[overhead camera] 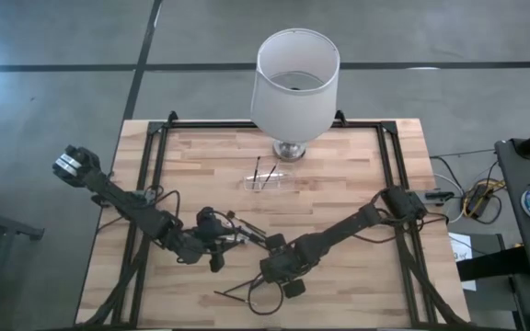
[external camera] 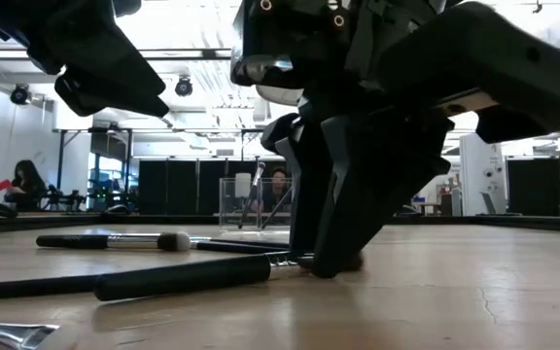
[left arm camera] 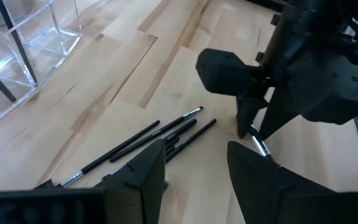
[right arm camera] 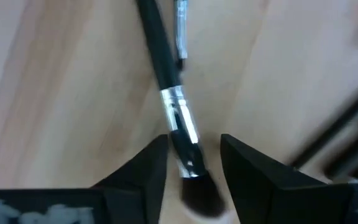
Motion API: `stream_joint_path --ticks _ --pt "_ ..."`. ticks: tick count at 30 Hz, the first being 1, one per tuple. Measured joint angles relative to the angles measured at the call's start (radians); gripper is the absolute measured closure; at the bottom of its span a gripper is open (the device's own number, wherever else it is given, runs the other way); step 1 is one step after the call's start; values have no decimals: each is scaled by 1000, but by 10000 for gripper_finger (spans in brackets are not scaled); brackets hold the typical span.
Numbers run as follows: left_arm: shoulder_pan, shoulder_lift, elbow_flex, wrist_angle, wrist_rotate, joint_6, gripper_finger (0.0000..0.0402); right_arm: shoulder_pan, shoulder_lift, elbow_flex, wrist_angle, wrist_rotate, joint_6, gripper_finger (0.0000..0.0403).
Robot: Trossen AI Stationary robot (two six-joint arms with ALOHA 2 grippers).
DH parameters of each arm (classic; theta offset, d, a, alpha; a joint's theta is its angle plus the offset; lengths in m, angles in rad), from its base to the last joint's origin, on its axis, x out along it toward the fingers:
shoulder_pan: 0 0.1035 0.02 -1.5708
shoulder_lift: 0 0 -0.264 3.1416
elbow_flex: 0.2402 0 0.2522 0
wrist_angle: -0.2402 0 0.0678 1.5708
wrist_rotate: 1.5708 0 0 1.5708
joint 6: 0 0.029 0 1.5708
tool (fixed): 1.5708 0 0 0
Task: Put items in baskets/containers
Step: Put the powder brush into the transparent organizer
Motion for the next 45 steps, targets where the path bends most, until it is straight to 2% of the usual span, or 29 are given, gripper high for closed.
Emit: stream_joint_path --ticks 11,22,26,31,35,37,41,45 --pt "0 0 0 -10 0 0 236 -1 20 2 -5 -26 -58 361" --pt "0 0 0 -9 1 -8 236 0 -2 -2 -17 -13 -56 365" --pt "0 0 0 -8 16 -46 236 9 -15 18 -110 24 -57 367" --pt "12 0 0 11 130 -113 236 30 -18 78 -230 96 -94 368" --pt "40 0 0 27 256 -159 236 49 -21 144 -336 197 -134 370" --pt "57 0 0 41 282 -178 236 60 -22 182 -376 249 -153 373" --pt "110 -5 0 125 335 -196 236 78 -30 254 -448 353 -183 376" --pt "195 -17 0 168 444 -215 236 92 -30 316 -519 430 -221 379"
